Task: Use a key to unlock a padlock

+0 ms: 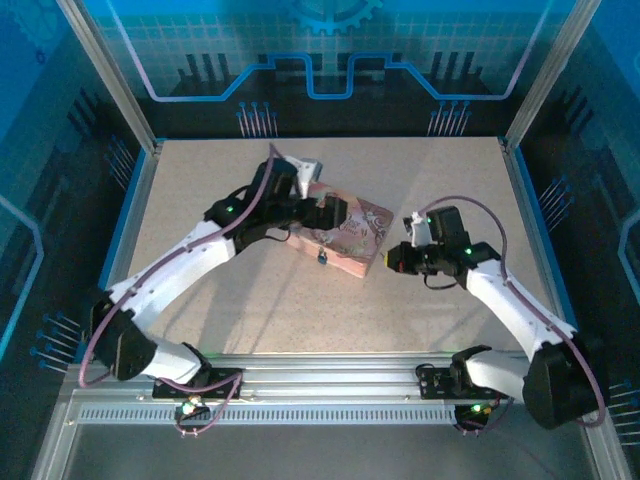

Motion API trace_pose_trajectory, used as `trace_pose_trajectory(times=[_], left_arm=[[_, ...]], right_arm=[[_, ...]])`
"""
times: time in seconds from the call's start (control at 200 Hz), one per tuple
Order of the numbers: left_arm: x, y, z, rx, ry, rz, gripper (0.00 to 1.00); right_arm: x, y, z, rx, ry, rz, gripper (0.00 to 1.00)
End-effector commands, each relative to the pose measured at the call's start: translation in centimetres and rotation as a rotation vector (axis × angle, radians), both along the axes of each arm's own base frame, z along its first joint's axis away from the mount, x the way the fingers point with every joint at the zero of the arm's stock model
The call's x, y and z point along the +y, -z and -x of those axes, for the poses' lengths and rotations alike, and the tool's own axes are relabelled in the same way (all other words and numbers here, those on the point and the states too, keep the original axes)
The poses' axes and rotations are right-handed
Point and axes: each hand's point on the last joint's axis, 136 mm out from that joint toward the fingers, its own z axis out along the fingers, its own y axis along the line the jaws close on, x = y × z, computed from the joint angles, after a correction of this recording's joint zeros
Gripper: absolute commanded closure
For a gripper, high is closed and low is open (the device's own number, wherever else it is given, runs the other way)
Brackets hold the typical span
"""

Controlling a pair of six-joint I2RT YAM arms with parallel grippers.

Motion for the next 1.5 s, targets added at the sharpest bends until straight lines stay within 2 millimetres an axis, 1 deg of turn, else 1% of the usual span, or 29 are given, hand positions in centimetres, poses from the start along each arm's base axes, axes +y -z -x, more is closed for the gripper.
trace_pose_trajectory(times=[0.0, 0.075, 0.14, 0.175, 0.18, 0.205, 0.31, 0.475, 0.61, 0.915, 1.106, 1.496], left_arm=[[2.2, -0.2, 0.5, -0.071, -0.018, 0.004, 0.01], [3.5, 0.8, 1.1, -0.083, -0.034, 0.004, 0.01], [4.2, 1.7, 1.8, -0.097, -0.042, 0.004, 0.01], [4.5, 2.3, 2.1, -0.101, -0.043, 0.007, 0.01], [4.5, 2.4, 2.2, -0.103, -0.043, 0.009, 0.01], [4.7, 2.7, 2.4, -0.109, -0.045, 0.012, 0.01], [5.6, 4.6, 3.4, -0.119, -0.06, 0.018, 0.01], [6.6, 7.0, 4.5, -0.113, -0.09, 0.031, 0.01], [6.9, 8.6, 5.0, -0.087, -0.089, 0.017, 0.01], [6.9, 10.2, 4.9, -0.122, -0.076, 0.002, 0.01], [6.9, 11.1, 5.1, -0.123, -0.071, 0.003, 0.01], [6.7, 12.4, 5.2, -0.115, -0.053, 0.006, 0.01]], right_arm=[[1.9, -2.5, -2.5, -0.056, -0.036, -0.114, 0.97], [3.2, -2.8, -3.8, -0.041, -0.04, -0.198, 0.97], [4.0, -2.8, -4.6, -0.03, -0.045, -0.232, 0.97], [4.3, -2.1, -4.7, -0.009, -0.049, -0.228, 0.97], [4.5, -2.7, -5.1, -0.024, -0.051, -0.231, 0.97], [4.8, -2.7, -5.3, -0.023, -0.056, -0.228, 0.97], [5.6, -2.1, -6.2, 0.012, -0.066, -0.222, 0.97], [7.1, -1.5, -7.5, 0.059, -0.102, -0.246, 0.98], [7.8, -0.9, -8.5, 0.07, -0.107, -0.239, 0.98], [9.0, 0.2, -10.9, 0.073, -0.097, -0.282, 0.98], [8.8, 2.0, -10.9, 0.107, -0.082, -0.266, 0.98], [8.4, 4.3, -10.5, 0.148, -0.062, -0.237, 0.98]])
